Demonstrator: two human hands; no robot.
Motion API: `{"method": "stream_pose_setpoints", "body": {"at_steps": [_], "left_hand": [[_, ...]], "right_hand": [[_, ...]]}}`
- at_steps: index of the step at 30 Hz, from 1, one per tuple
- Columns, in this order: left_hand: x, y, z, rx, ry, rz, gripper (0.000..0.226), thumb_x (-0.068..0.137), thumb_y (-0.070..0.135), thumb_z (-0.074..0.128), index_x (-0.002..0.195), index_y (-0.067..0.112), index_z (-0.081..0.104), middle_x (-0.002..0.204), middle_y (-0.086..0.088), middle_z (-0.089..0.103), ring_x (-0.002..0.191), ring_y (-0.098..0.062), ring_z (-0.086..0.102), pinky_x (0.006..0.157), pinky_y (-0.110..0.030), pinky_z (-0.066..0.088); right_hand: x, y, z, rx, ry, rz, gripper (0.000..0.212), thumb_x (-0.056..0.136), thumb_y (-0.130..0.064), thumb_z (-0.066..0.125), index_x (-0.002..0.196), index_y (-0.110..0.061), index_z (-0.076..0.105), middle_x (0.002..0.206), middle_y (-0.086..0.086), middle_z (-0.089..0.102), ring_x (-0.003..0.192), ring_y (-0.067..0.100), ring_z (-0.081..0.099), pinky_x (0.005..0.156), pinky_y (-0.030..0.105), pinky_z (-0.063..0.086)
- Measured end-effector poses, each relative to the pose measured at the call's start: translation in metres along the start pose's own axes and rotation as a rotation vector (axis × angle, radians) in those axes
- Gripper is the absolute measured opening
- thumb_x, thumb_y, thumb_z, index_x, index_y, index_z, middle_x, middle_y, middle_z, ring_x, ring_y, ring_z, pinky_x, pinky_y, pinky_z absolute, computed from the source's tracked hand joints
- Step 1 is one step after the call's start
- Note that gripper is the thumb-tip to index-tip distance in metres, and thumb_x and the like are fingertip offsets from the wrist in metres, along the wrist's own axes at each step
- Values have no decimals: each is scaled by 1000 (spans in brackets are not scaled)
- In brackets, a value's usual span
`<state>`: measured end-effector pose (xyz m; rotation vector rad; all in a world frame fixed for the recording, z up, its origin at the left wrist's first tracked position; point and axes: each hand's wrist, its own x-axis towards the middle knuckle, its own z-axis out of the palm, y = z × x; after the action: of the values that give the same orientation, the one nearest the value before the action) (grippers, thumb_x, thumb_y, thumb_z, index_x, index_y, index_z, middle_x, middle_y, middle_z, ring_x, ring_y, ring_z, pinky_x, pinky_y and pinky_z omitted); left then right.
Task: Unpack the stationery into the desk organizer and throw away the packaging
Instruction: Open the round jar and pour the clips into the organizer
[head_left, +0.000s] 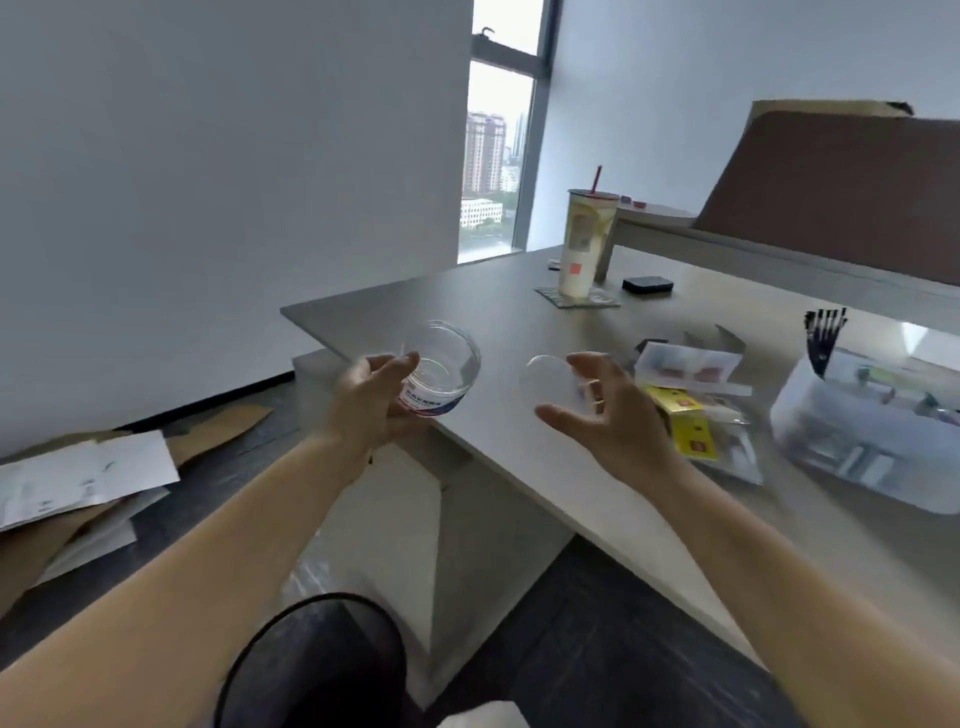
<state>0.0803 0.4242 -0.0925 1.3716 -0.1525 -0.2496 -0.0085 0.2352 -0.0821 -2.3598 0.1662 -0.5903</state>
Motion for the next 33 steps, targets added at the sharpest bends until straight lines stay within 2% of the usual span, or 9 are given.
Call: {"method": "stream_pose_setpoints", "body": {"at_steps": [3,7,12,15,20,24,27,30,33], "left_hand": [[-9,-8,-59,-12,119,-17,21,87,27,51,102,13,45,79,-3,56,68,-16,58,68,-30,52],[-31,-38,-124,-2,247,-94,25,87,25,52,107,12,43,81,-2,55,67,-14,56,64,-26,52],[-47,-93,-184,127,354,-177,37,84,19,59,115,9,41,117,-15,50,83,-21,57,67,-29,51],[-50,-129,-205,253,372,-230,49,82,15,61,125,6,38,114,-12,46,95,-23,51,66,-27,49],[-38,-190,-225,455,328,-384,58,79,17,66,129,9,37,107,-8,47,95,-23,52,91,-42,49],[-22,-224,-227,656,262,-449,69,76,23,70,134,10,35,126,-14,51,110,-28,53,95,-40,44],[-13,-236,-225,810,140,-492,75,80,28,65,140,11,23,146,-10,34,130,-28,38,102,-36,34],[-6,-237,-224,983,52,-482,66,84,31,59,138,9,28,147,-10,33,133,-27,34,103,-35,32],[-4,-229,-224,1145,-38,-448,58,87,30,55,135,7,33,143,-12,38,131,-28,37,103,-35,33]], "right_hand": [[6,-30,46,25,-120,-74,66,71,-30,72,127,-15,42,129,3,48,102,9,44,85,23,38],[-7,-53,114,41,-250,-106,65,72,-31,71,127,-15,42,129,6,49,111,16,47,85,21,34],[-39,-41,197,25,-421,-40,67,73,-31,71,129,-15,39,132,5,45,122,20,41,98,28,35],[-54,-25,238,-45,-526,1,68,73,-27,71,131,-12,37,134,9,42,125,22,36,103,29,29],[-63,6,290,-168,-693,38,68,75,-26,69,131,-9,35,135,11,39,126,26,32,101,29,27],[-64,30,319,-210,-784,32,64,75,-24,68,129,-9,38,135,10,40,124,27,34,100,29,27],[-64,44,336,-246,-848,1,69,77,-28,67,134,-10,33,142,11,34,130,28,32,106,34,29],[-61,49,343,-307,-893,-5,66,83,-30,59,137,-8,29,144,12,32,132,29,30,109,38,29],[-58,48,339,-342,-885,-28,52,85,-28,55,131,-8,39,134,15,43,124,31,38,103,40,35]]}}
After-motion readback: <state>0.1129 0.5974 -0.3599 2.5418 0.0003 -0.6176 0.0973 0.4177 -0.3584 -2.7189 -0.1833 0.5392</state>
